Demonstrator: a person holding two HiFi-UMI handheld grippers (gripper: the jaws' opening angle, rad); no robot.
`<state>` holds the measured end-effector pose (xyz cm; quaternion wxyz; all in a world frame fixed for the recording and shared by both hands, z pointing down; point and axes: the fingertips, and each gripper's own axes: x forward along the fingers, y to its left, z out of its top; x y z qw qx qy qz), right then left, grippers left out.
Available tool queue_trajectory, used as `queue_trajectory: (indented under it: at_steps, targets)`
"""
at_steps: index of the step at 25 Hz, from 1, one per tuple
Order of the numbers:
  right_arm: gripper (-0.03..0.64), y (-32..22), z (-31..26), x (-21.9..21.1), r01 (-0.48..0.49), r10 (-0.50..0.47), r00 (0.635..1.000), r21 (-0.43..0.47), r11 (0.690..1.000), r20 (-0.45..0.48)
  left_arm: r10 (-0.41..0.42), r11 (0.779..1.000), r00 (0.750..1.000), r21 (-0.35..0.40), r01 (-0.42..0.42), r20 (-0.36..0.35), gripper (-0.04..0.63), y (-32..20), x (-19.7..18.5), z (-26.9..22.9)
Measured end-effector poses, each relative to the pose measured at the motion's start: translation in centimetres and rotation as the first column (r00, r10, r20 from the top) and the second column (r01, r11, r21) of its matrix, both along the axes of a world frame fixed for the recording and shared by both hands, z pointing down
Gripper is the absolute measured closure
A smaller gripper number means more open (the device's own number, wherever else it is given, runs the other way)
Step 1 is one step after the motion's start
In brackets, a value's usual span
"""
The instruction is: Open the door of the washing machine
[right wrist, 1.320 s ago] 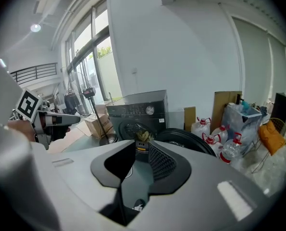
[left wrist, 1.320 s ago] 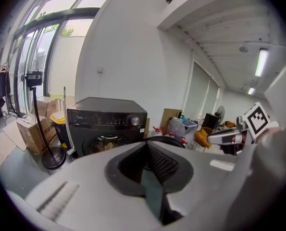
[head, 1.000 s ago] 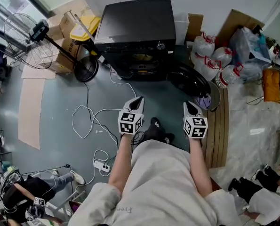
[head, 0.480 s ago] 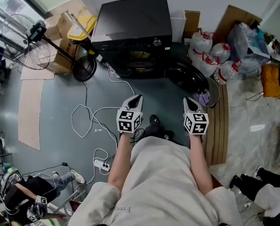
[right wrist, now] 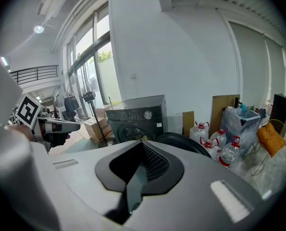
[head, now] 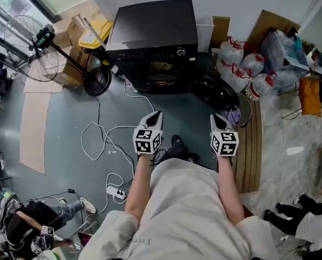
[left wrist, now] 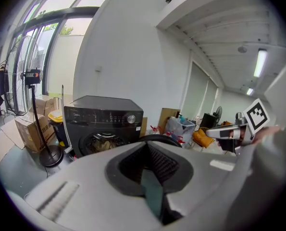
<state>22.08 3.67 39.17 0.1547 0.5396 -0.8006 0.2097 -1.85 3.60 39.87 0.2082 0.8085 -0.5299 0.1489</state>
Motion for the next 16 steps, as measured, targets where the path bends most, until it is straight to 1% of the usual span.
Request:
queue_trajectory:
  at_steps: [5,10,16]
  targets:
    - [0.617,0.23,0.09,-0.02,0.005,-0.005,1.000,0.003,1.000,-0.013,-0.006,1.000,1.000,0.006,0.006,-0.011,0.536,0.19,-0.01,0.15]
    - [0.617,0.55,0.27,0.34,0.001,-0.001,1.000,-0.002,1.000,-0.017,-0.005,1.000,1.000,-0.010,0.005,-0.011,0.537,0.45,0.16,0.68]
    - [0.617,0.84,0.67,0.00,0.021,-0.021,0.999,-0.001,1.000,-0.028,0.002,1.000,1.000,0.000,-0.002,-0.020,0.537,0.21,0.62,0.89]
